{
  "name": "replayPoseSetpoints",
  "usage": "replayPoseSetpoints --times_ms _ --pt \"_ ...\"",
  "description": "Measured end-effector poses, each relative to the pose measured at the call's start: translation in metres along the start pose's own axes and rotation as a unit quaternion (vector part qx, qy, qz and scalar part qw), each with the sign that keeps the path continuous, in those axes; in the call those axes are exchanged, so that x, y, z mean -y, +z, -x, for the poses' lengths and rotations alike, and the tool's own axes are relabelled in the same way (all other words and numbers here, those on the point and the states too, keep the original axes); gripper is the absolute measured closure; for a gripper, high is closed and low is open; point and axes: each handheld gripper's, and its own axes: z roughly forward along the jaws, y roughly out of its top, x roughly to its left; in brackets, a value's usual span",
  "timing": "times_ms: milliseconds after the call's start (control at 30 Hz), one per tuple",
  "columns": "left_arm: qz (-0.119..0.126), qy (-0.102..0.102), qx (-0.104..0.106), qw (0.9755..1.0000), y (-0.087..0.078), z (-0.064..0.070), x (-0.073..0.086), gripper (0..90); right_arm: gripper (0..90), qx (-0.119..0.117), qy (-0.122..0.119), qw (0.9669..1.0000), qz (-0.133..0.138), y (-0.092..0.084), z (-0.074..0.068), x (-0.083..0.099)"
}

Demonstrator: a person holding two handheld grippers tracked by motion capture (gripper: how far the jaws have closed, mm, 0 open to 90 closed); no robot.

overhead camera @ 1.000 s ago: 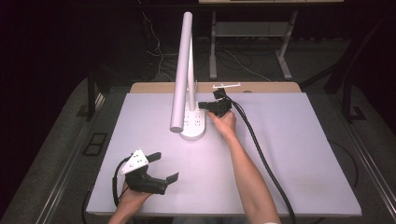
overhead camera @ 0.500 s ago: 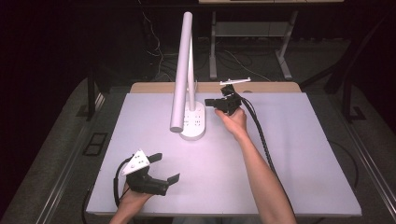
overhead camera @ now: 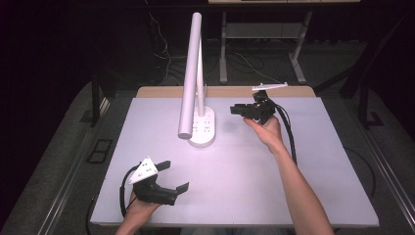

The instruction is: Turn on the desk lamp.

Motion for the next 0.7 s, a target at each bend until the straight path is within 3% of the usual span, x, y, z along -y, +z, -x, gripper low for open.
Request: replayPoseSetpoints --times_ms 200,267,400,467,533,700 --pt "0.0 0.0 -0.002 1.0 0.0 -0.001 0.0 0.0 37.3 0.013 -0.005 0.9999 0.003 -0.022 -0.001 0.007" --pt "0.0 -0.002 -0.005 1.0 0.0 -0.002 0.0 0.0 25.8 0.014 -0.009 0.9998 -0.004 -0.028 -0.002 0.01" --pt "0.001 -0.003 -0.008 1.0 -0.001 -0.003 0.0 0.0 11.7 0.015 -0.008 0.9996 -0.023 -0.038 -0.006 0.018" --pt "0.0 -0.001 -0.006 1.0 0.0 -0.002 0.0 0.0 9.2 0.014 -0.012 0.9995 -0.025 -0.045 -0.009 0.022" --pt "0.0 0.0 -0.002 1.0 0.001 -0.001 0.0 0.0 0.1 0.009 -0.014 0.9994 -0.029 -0.051 -0.011 0.026" --pt "-0.004 0.004 0.003 1.0 0.003 0.001 -0.001 0.0 0.0 0.003 -0.017 0.9996 -0.021 -0.069 -0.019 0.035"
